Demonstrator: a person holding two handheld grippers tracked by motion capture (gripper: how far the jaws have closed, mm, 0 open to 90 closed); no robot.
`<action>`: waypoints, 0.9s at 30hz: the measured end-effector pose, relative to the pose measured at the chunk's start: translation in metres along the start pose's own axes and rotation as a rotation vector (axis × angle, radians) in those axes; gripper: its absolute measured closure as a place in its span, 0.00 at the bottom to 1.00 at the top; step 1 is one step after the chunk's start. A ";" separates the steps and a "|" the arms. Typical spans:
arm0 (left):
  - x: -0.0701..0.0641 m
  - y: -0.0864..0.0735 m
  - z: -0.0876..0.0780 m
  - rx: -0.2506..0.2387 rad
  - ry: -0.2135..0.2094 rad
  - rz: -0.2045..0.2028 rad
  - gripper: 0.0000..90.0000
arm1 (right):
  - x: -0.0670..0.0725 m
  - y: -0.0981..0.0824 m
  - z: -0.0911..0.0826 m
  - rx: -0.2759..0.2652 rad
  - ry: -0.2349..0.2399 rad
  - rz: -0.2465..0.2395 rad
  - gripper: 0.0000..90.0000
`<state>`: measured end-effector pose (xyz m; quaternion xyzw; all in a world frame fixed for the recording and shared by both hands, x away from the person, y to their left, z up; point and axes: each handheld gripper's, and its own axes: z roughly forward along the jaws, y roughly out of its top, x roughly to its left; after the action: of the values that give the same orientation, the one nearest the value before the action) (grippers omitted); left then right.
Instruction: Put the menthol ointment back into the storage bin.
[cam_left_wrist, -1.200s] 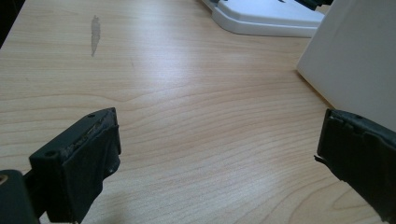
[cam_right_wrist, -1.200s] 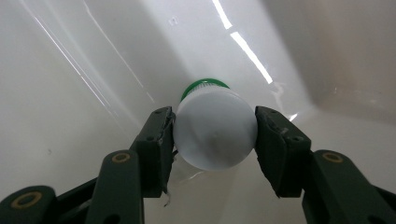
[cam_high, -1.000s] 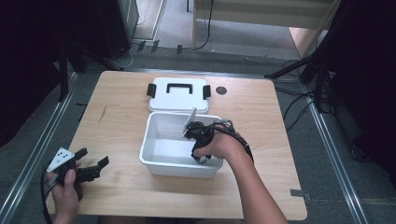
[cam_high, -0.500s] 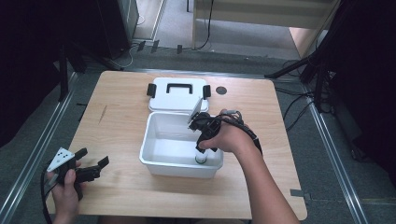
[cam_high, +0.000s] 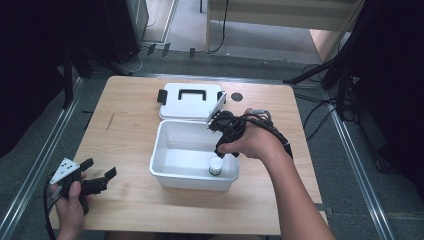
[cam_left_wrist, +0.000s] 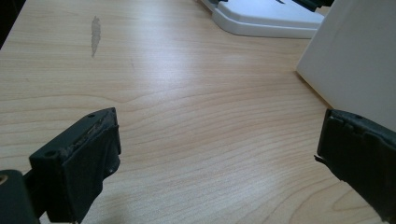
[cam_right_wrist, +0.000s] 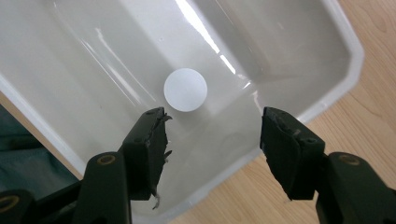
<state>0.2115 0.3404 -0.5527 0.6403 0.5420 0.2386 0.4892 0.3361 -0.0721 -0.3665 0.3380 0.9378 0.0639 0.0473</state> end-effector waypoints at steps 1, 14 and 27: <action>0.000 0.000 0.000 0.000 0.000 0.000 0.00 | -0.002 -0.002 -0.002 -0.004 -0.003 0.002 0.46; -0.002 0.000 0.000 0.006 0.005 0.013 0.00 | -0.023 -0.032 -0.026 -0.027 -0.023 0.057 0.46; -0.002 0.000 0.000 0.011 0.005 0.018 0.00 | -0.041 -0.068 -0.031 -0.025 -0.035 0.110 0.46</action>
<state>0.2109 0.3381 -0.5525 0.6471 0.5387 0.2415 0.4824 0.3209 -0.1530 -0.3439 0.3894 0.9160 0.0720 0.0641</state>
